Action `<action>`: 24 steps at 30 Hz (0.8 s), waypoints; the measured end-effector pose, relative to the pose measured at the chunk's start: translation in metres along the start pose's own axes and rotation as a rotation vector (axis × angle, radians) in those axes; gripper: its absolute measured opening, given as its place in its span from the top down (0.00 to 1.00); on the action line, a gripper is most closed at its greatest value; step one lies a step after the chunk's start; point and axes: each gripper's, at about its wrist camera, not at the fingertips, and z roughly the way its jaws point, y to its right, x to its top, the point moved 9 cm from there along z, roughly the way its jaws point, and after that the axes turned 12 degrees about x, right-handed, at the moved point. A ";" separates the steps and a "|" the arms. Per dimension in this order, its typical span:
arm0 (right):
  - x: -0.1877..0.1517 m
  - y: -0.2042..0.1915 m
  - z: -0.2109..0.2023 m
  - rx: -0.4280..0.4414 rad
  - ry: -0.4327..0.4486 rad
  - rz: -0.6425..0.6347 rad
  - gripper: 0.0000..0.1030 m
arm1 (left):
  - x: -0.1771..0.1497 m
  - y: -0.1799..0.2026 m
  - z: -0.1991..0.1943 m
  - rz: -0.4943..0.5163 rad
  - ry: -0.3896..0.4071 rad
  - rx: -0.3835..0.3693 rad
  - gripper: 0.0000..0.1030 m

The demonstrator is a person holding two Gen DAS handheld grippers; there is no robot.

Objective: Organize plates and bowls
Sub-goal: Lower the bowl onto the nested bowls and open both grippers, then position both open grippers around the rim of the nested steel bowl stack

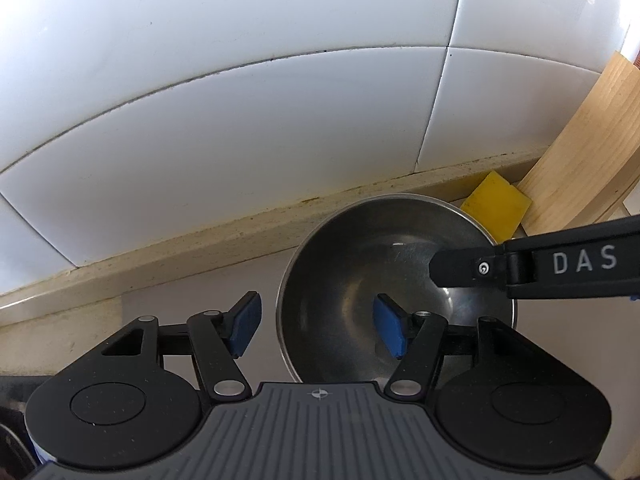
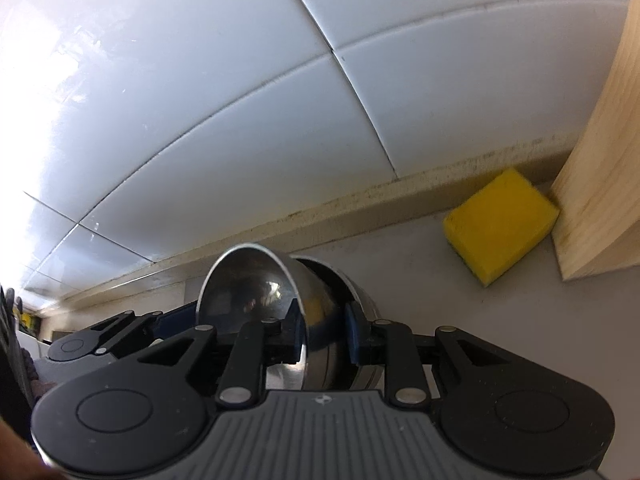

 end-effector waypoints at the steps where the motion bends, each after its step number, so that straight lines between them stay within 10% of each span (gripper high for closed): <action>1: 0.000 -0.001 -0.001 -0.006 0.004 -0.010 1.00 | 0.000 0.000 0.000 0.001 0.000 0.000 0.39; 24: 0.005 0.006 -0.022 -0.106 0.052 -0.082 0.94 | 0.003 -0.006 -0.012 -0.028 0.029 0.017 0.31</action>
